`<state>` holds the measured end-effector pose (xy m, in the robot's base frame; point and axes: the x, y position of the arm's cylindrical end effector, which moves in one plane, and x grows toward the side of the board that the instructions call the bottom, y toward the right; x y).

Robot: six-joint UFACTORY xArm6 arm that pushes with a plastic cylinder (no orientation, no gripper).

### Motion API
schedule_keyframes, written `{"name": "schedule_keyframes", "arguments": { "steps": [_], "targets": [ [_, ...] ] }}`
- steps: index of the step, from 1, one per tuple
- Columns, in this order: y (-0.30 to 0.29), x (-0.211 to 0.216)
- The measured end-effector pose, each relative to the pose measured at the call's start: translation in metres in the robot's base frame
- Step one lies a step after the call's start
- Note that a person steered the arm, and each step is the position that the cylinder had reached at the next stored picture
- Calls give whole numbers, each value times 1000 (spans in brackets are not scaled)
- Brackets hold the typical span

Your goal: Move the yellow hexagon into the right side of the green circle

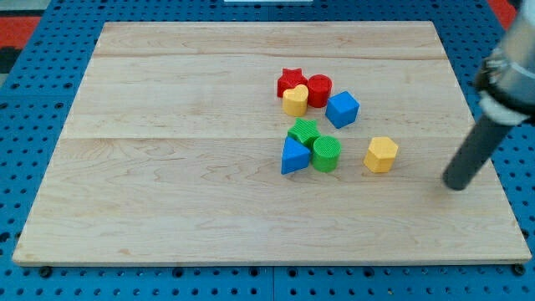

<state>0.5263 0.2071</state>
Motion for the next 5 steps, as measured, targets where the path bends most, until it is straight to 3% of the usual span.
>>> {"name": "schedule_keyframes", "arguments": {
  "steps": [2,3,4,5],
  "targets": [
    [-47,-68],
    [-77,-74],
    [-88,-9],
    [-89,16]
  ]
}}
